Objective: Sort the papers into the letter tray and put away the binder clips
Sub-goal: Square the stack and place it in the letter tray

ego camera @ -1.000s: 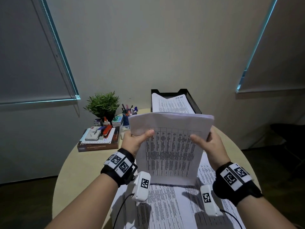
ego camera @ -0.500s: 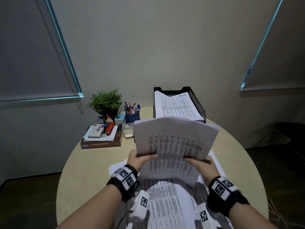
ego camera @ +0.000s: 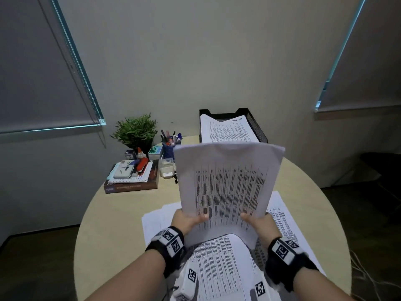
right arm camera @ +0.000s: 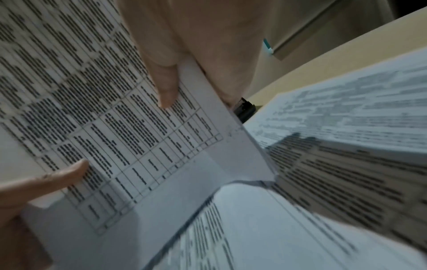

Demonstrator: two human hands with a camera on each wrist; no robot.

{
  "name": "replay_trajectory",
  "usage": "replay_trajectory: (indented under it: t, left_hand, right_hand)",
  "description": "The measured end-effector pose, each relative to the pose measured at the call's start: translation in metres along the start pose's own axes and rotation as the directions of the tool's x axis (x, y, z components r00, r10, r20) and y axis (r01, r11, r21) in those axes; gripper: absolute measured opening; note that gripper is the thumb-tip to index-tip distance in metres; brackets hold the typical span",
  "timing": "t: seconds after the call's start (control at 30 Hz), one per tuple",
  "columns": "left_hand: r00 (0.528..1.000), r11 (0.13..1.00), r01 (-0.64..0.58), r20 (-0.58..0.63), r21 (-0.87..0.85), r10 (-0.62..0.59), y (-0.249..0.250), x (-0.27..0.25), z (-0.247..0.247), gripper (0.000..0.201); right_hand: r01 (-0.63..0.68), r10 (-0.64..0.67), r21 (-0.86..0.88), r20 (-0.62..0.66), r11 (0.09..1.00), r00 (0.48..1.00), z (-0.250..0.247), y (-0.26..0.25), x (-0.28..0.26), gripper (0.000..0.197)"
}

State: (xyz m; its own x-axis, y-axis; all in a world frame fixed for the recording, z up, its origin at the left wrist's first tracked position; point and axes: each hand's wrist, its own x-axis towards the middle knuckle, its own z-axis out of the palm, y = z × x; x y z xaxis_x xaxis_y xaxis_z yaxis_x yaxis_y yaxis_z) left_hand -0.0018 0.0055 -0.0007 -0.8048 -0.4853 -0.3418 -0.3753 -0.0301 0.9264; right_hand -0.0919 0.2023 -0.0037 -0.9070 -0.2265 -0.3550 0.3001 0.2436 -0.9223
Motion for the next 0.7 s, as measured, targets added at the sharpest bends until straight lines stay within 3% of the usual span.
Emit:
replay_trajectory:
  t: [0.1, 0.17, 0.3, 0.33, 0.4, 0.43, 0.47, 0.5, 0.57, 0.63, 0.67, 0.7]
  left_hand:
    - [0.998, 1.000, -0.005, 0.059, -0.024, 0.007, 0.008, -0.002, 0.005, 0.026]
    - [0.997, 0.991, 0.028, 0.075, -0.132, -0.019, 0.007, -0.004, 0.010, 0.029]
    - [0.986, 0.990, 0.081, 0.136, 0.112, -0.096, -0.016, -0.007, 0.018, 0.021]
    - [0.979, 0.976, 0.103, 0.157, 0.191, -0.134, -0.024, -0.008, 0.018, 0.027]
    - [0.950, 0.922, 0.141, 0.213, 0.361, -0.228, -0.040, -0.009, 0.016, 0.062]
    - [0.924, 0.887, 0.144, 0.261, 0.440, -0.280, -0.047, -0.011, 0.015, 0.075]
    - [0.888, 0.864, 0.139, 0.325, 0.484, -0.325, -0.051, -0.014, 0.013, 0.075]
    - [0.844, 0.869, 0.151, 0.397, 0.471, -0.361, -0.055, -0.018, 0.011, 0.062]
    - [0.712, 0.902, 0.285, 0.558, 0.325, -0.426, -0.062, -0.028, 0.008, 0.036]
    - [0.559, 0.881, 0.436, 0.713, 0.182, -0.424, -0.067, -0.035, 0.005, 0.043]
    - [0.526, 0.873, 0.461, 0.743, 0.159, -0.413, -0.070, -0.034, 0.004, 0.047]
    - [0.526, 0.873, 0.466, 0.748, 0.144, -0.404, -0.071, -0.031, 0.003, 0.048]
  right_hand:
    - [0.037, -0.040, 0.048, 0.048, 0.998, 0.998, -0.012, -0.011, -0.004, 0.014]
    - [0.004, -0.011, 0.095, 0.069, 0.995, 0.998, -0.019, -0.007, -0.006, 0.005]
    - [-0.146, 0.132, 0.206, 0.080, 0.968, 0.988, -0.025, 0.031, -0.007, 0.030]
    - [-0.180, 0.165, 0.206, 0.090, 0.962, 0.982, -0.027, 0.041, -0.008, 0.037]
    - [-0.236, 0.221, 0.174, 0.102, 0.956, 0.970, -0.031, 0.057, -0.012, 0.045]
    - [-0.252, 0.239, 0.145, 0.100, 0.957, 0.966, -0.035, 0.064, -0.014, 0.053]
    - [-0.265, 0.254, 0.135, 0.092, 0.955, 0.963, -0.038, 0.070, -0.013, 0.061]
    - [-0.282, 0.273, 0.122, 0.087, 0.952, 0.958, -0.041, 0.073, -0.013, 0.070]
    - [-0.334, 0.326, 0.083, 0.091, 0.939, 0.941, -0.047, 0.078, -0.009, 0.081]
    - [-0.363, 0.359, 0.075, 0.070, 0.929, 0.931, -0.050, 0.079, -0.001, 0.093]
    - [-0.367, 0.361, 0.085, 0.074, 0.927, 0.930, -0.051, 0.076, 0.005, 0.097]
    - [-0.355, 0.347, 0.098, 0.087, 0.930, 0.934, -0.051, 0.069, 0.008, 0.098]
